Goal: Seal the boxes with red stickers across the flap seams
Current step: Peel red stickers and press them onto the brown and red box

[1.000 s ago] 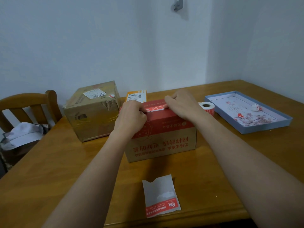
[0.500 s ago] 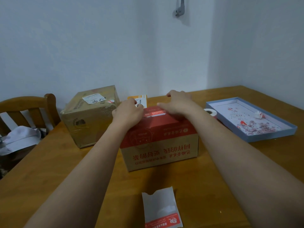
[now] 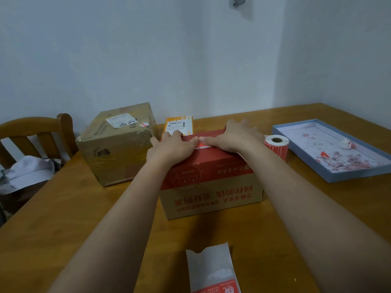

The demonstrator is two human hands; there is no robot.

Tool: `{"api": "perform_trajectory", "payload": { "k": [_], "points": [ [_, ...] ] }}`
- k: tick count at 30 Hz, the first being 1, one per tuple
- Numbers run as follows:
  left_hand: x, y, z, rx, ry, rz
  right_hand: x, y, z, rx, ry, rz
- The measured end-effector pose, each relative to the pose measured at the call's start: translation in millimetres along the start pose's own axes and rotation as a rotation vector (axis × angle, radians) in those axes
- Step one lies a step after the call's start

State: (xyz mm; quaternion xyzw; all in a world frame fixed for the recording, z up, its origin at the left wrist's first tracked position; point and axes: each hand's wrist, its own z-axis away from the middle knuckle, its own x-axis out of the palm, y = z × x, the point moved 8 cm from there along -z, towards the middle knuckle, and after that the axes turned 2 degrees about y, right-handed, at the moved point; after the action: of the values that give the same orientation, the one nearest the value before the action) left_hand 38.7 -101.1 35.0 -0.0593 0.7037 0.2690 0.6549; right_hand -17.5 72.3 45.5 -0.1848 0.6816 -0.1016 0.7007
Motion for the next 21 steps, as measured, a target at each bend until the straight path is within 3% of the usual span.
{"api": "perform_trajectory", "payload": {
  "k": [9,21],
  "points": [
    [-8.2,-1.6,1.9,-0.059,0.052,0.242,0.6,1.1,-9.8,0.028,0.012,-0.027],
    [-9.5,-5.7,5.6,-0.095,0.048,0.369,-0.7,10.5,-28.9,-0.007,0.019,-0.215]
  ]
}}
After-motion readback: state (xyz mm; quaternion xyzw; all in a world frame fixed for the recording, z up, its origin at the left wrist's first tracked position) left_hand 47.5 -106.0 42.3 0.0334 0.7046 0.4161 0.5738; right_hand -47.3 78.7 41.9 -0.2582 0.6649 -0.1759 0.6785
